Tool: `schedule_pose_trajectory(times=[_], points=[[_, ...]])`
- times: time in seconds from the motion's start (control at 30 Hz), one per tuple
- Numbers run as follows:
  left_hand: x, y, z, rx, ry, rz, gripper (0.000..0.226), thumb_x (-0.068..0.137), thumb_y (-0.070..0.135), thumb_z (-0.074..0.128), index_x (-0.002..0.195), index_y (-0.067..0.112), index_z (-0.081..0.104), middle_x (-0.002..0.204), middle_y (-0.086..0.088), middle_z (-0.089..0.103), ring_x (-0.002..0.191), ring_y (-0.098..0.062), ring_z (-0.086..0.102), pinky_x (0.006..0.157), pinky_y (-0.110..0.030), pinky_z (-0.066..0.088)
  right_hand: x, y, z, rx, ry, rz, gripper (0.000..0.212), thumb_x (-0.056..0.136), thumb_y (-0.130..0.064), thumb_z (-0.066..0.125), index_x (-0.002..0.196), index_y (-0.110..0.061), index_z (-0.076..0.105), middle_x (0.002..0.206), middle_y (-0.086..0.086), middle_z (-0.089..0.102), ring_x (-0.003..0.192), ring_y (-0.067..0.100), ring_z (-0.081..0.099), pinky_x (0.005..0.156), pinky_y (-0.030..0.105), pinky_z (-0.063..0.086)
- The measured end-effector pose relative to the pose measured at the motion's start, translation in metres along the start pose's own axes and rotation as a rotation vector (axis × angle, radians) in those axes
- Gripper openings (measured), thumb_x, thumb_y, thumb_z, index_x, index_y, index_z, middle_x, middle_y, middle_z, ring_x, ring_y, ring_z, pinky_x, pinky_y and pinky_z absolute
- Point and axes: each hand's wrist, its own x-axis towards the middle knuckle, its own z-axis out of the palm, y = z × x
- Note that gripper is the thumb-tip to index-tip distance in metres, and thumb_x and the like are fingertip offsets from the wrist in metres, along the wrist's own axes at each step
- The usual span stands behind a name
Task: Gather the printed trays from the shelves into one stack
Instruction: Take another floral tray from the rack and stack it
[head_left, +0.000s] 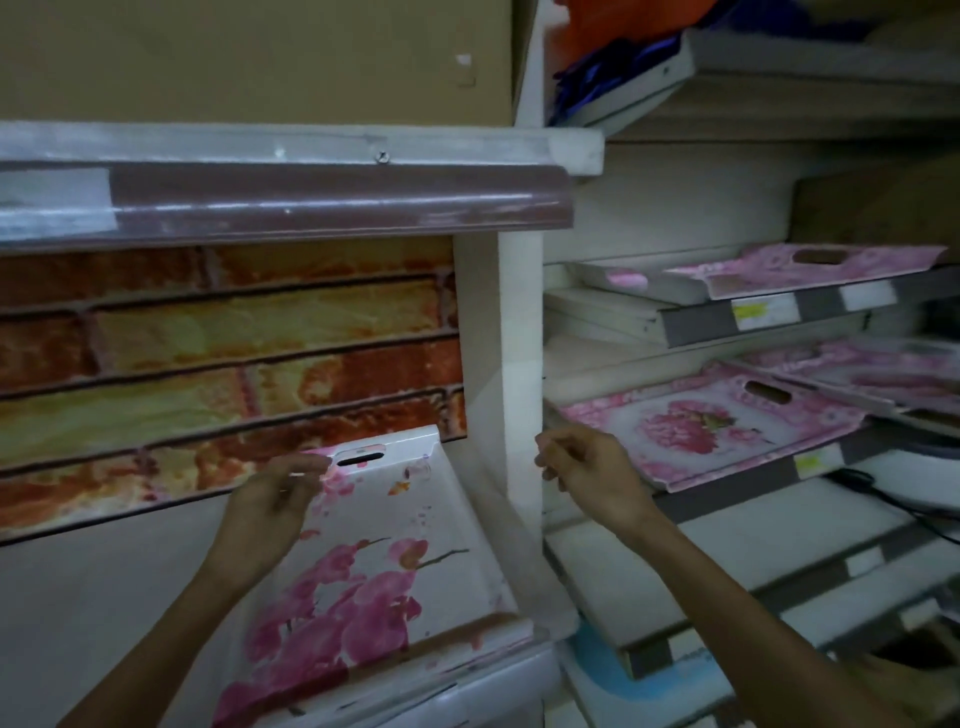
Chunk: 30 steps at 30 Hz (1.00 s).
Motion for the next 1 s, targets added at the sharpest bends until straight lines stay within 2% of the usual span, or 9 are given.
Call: schedule_pose_trajectory(times=[0.13, 0.27, 0.37, 0.5, 0.6, 0.7, 0.87, 0.93, 1.0], points=[[0.015, 0.08, 0.015, -0.132, -0.062, 0.169, 0.029, 0.098, 0.01, 0.052, 0.093, 0.036, 0.063, 0.094, 0.004, 0.071, 0.084, 0.003, 0.067, 0.068, -0.002, 0.046, -0.001, -0.006, -0.051, 0.082, 0.085, -0.032, 0.016, 0.094, -0.011, 0.059, 0.082, -0.016, 0.068, 0.075, 0.006, 0.072, 0.059, 0.009, 0.063, 0.059, 0.026, 0.05], [0.038, 0.166, 0.041, -0.172, -0.112, 0.409, 0.02, 0.098, 0.02, 0.052, 0.106, 0.03, 0.068, 0.108, 0.018, 0.068, 0.099, 0.005, 0.062, 0.084, -0.01, 0.048, 0.002, -0.014, -0.11, 0.139, 0.144, -0.073, 0.011, 0.093, -0.008, 0.06, 0.086, -0.006, 0.069, 0.072, 0.008, 0.072, 0.056, 0.013, 0.062, 0.055, 0.029, 0.051], [0.064, 0.23, 0.067, -0.172, -0.164, 0.592, 0.02, 0.098, 0.018, 0.054, 0.11, 0.026, 0.067, 0.108, 0.016, 0.066, 0.101, -0.002, 0.063, 0.086, -0.016, 0.05, 0.008, -0.016, -0.155, 0.176, 0.179, -0.075, 0.013, 0.093, -0.008, 0.059, 0.091, 0.001, 0.069, 0.072, 0.011, 0.072, 0.061, 0.021, 0.062, 0.06, 0.037, 0.052], [0.106, 0.295, 0.107, 0.013, -0.191, 0.834, 0.023, 0.097, 0.015, 0.055, 0.118, 0.017, 0.064, 0.112, 0.009, 0.062, 0.102, -0.001, 0.059, 0.087, -0.012, 0.045, 0.021, -0.018, -0.211, 0.18, 0.203, -0.079, 0.018, 0.096, -0.01, 0.058, 0.094, 0.007, 0.066, 0.072, 0.012, 0.069, 0.062, 0.021, 0.059, 0.054, 0.028, 0.051], [0.131, 0.322, 0.135, 0.161, -0.274, 0.913, 0.028, 0.097, 0.014, 0.056, 0.124, 0.013, 0.06, 0.121, -0.001, 0.062, 0.111, -0.01, 0.057, 0.093, -0.01, 0.039, 0.033, -0.019, -0.246, 0.195, 0.235, -0.073, 0.016, 0.096, -0.006, 0.056, 0.096, 0.007, 0.064, 0.073, 0.014, 0.066, 0.055, 0.015, 0.059, 0.048, 0.021, 0.048], [0.144, 0.338, 0.156, 0.353, -0.387, 0.954, 0.028, 0.097, 0.02, 0.055, 0.123, 0.016, 0.062, 0.122, -0.003, 0.064, 0.112, -0.018, 0.059, 0.096, -0.029, 0.047, 0.044, -0.019, -0.274, 0.216, 0.241, -0.05, 0.013, 0.097, -0.008, 0.055, 0.091, 0.001, 0.063, 0.071, 0.01, 0.065, 0.047, 0.008, 0.057, 0.042, 0.019, 0.045], [0.145, 0.352, 0.165, 0.44, -0.372, 0.978, 0.038, 0.094, 0.049, 0.036, 0.108, 0.028, 0.065, 0.108, 0.009, 0.07, 0.099, -0.013, 0.066, 0.084, -0.036, 0.054, 0.061, -0.001, -0.307, 0.279, 0.24, 0.048, 0.017, 0.096, -0.013, 0.056, 0.086, -0.004, 0.066, 0.065, 0.005, 0.07, 0.065, 0.025, 0.062, 0.075, 0.046, 0.048], [0.142, 0.359, 0.166, 0.427, -0.361, 0.979, 0.036, 0.096, 0.044, 0.037, 0.109, 0.028, 0.066, 0.11, 0.01, 0.07, 0.099, -0.012, 0.067, 0.083, -0.036, 0.054, 0.067, 0.003, -0.315, 0.325, 0.244, 0.12, 0.021, 0.096, -0.017, 0.057, 0.081, -0.005, 0.068, 0.071, 0.009, 0.072, 0.07, 0.028, 0.066, 0.08, 0.048, 0.051], [0.142, 0.371, 0.166, 0.392, -0.331, 0.976, 0.029, 0.098, 0.033, 0.042, 0.111, 0.025, 0.066, 0.111, 0.008, 0.071, 0.1, -0.014, 0.067, 0.083, -0.037, 0.054, 0.074, 0.002, -0.324, 0.459, 0.26, 0.169, 0.022, 0.097, -0.016, 0.056, 0.088, 0.002, 0.066, 0.081, 0.019, 0.072, 0.068, 0.027, 0.07, 0.071, 0.037, 0.06]])
